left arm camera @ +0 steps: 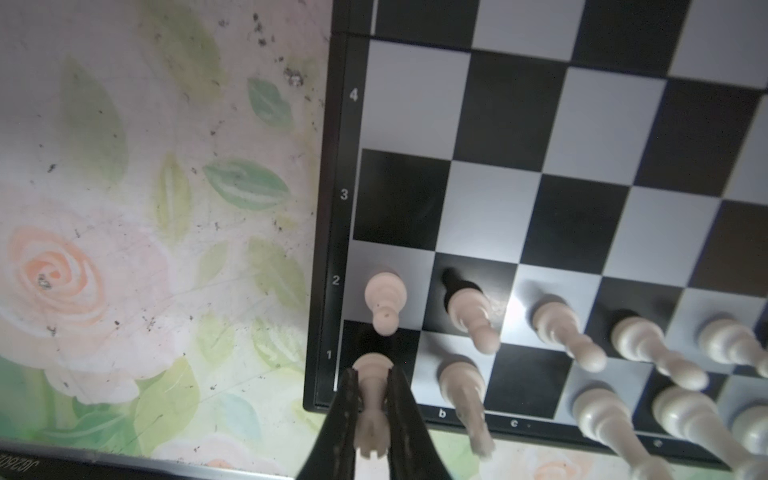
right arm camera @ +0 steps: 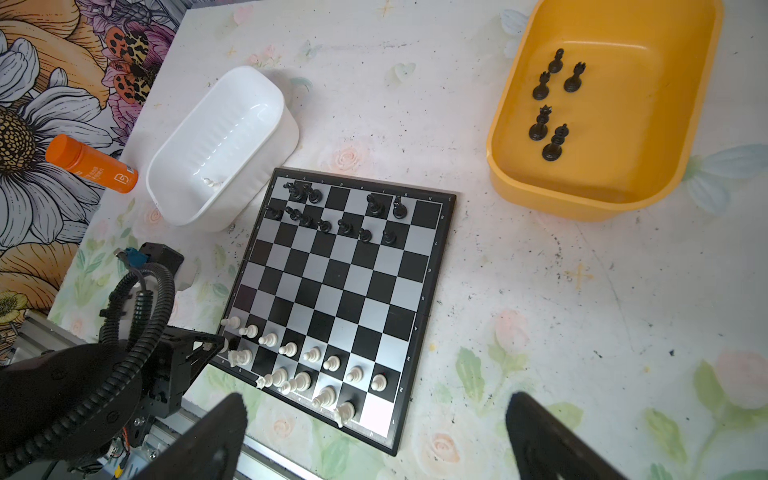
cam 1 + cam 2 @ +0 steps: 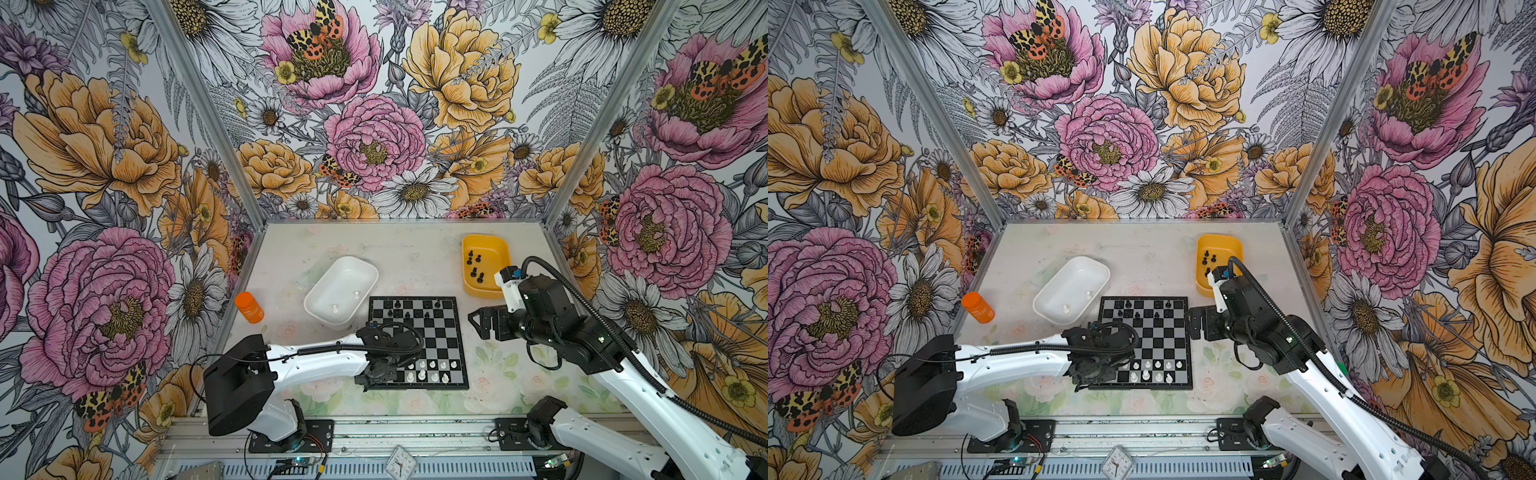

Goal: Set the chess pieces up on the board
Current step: 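Lower the white piece onto the back row nearest the robot and open the left gripper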

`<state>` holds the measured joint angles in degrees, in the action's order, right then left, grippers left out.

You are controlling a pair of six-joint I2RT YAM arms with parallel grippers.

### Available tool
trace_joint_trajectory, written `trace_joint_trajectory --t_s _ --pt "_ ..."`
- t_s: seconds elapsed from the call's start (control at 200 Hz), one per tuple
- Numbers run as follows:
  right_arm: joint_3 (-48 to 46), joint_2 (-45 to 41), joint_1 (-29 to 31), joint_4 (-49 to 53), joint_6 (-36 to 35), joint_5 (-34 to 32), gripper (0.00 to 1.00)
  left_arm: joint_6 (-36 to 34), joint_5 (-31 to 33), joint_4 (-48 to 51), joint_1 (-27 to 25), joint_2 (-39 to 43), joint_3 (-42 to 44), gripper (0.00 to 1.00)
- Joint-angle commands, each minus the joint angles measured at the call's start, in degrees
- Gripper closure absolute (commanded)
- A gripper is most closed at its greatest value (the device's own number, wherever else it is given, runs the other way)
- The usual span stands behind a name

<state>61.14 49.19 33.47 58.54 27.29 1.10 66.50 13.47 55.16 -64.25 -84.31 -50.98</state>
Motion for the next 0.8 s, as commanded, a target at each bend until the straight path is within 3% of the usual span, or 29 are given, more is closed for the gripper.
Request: trace_joint_trajectory --t_s 0.0,0.26,0.54,0.796 --pt "-0.17 -0.58 0.36 0.41 -0.14 -1.26 0.00 -1.67 -1.08 -1.43 0.53 -0.99 -1.15 0.84" --pt "-0.33 -0.69 0.36 0.52 0.04 -1.37 0.00 -1.77 -1.09 -1.54 0.70 -1.07 -0.79 0.81" --pt "0.07 -0.25 0.36 0.45 -0.29 -1.59 0.00 -2.21 -1.08 -1.46 0.76 -0.60 -1.36 0.65" --pt "1.36 1.25 0.36 0.38 -1.07 -1.66 0.00 -2.01 -1.08 0.65 1.85 4.80 -1.37 0.64"
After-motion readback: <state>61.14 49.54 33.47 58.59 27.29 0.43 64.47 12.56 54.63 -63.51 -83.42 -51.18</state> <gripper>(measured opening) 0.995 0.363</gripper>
